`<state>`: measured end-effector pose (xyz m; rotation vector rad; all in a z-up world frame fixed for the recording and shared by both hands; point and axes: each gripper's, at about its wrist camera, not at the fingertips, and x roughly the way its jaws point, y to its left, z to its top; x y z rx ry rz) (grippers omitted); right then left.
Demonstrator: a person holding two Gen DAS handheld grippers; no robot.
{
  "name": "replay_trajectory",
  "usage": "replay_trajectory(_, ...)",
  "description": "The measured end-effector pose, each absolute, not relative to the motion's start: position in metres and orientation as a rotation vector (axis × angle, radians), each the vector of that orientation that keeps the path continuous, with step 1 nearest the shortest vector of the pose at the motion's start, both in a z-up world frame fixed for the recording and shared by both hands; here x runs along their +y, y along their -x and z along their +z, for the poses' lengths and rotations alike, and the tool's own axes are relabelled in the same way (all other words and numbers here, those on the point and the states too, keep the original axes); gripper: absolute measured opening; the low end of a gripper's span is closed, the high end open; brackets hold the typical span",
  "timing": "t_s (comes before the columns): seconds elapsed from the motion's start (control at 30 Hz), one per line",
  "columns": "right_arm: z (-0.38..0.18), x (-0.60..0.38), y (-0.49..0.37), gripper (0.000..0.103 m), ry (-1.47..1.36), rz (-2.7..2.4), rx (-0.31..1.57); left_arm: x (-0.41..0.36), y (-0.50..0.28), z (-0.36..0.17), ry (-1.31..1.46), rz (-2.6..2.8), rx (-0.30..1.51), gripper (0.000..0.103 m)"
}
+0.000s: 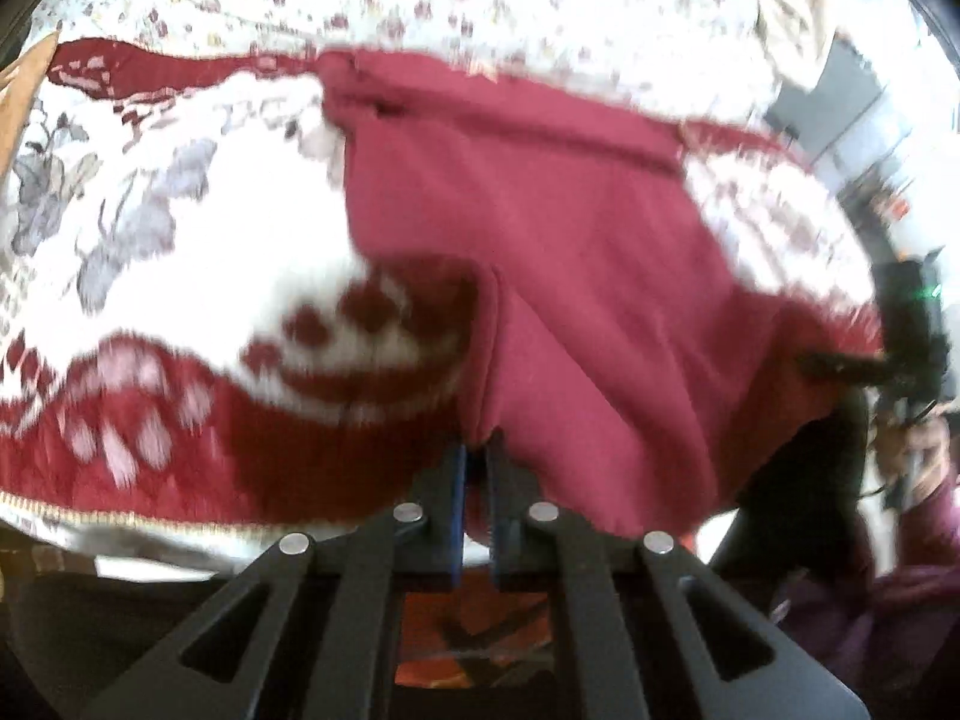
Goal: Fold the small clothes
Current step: 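Lift the hem and fold it over toward the collar, then release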
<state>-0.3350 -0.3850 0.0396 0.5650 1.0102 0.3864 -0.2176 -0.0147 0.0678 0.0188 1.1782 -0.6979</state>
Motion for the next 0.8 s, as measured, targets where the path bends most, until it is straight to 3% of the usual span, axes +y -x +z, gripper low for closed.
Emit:
replay_trajectory(0.4,0.09,-0.431,0.254,0.01,-0.706,0.303,0.752,-0.038,0.127,0.137,0.135,-0.689,0.981,0.005)
replay_trajectory(0.8,0.07,-0.481,0.123,0.01,-0.75,0.171,0.777,-0.07,-0.011,0.103,0.223,-0.51,1.012,0.005)
